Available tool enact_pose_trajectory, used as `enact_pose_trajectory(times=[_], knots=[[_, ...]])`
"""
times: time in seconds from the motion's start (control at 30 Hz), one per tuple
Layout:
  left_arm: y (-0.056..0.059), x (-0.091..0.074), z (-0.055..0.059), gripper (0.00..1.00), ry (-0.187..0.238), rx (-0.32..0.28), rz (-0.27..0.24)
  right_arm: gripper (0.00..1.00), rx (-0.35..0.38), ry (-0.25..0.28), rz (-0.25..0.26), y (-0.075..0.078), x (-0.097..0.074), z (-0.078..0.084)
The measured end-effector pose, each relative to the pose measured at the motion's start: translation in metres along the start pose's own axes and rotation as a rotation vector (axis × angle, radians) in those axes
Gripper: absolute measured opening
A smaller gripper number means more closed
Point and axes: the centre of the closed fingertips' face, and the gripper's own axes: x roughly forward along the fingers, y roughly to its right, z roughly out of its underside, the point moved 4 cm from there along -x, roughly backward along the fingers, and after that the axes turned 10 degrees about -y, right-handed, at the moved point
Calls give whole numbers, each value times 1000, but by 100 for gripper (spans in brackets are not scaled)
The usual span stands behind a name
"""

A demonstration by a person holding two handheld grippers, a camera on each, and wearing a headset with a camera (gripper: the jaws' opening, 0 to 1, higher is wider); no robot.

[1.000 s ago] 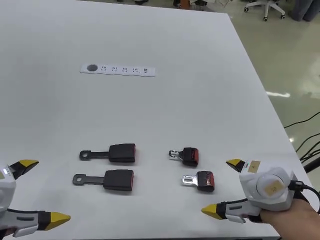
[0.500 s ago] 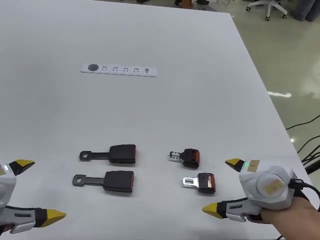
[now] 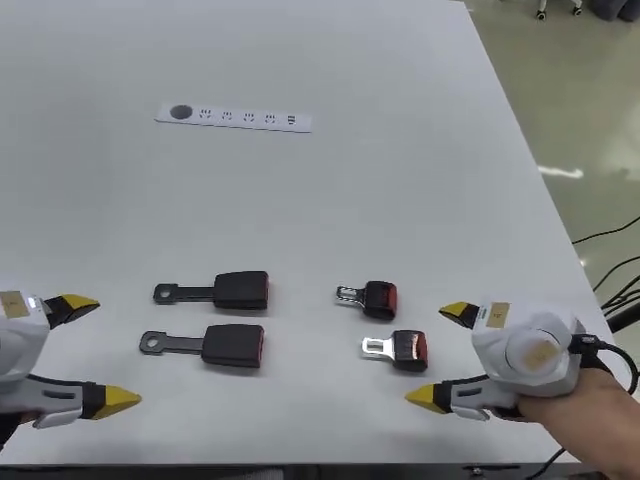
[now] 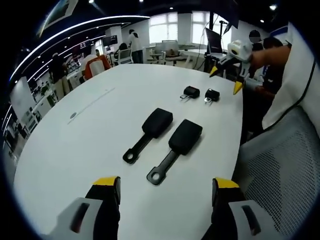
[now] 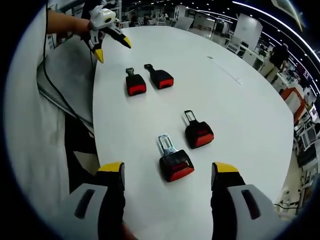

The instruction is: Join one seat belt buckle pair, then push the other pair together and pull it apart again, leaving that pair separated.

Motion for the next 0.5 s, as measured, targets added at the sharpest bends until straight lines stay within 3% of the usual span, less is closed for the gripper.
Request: enact_pose_trajectory(times=[0.1,0.5], knots=[[3,7,-8,74,-26,43,25,68,-17,-7,-6,2,2,-1],[12,37,-42,64,-54,176,105,60,-77,-35,-53,8,11,-5]])
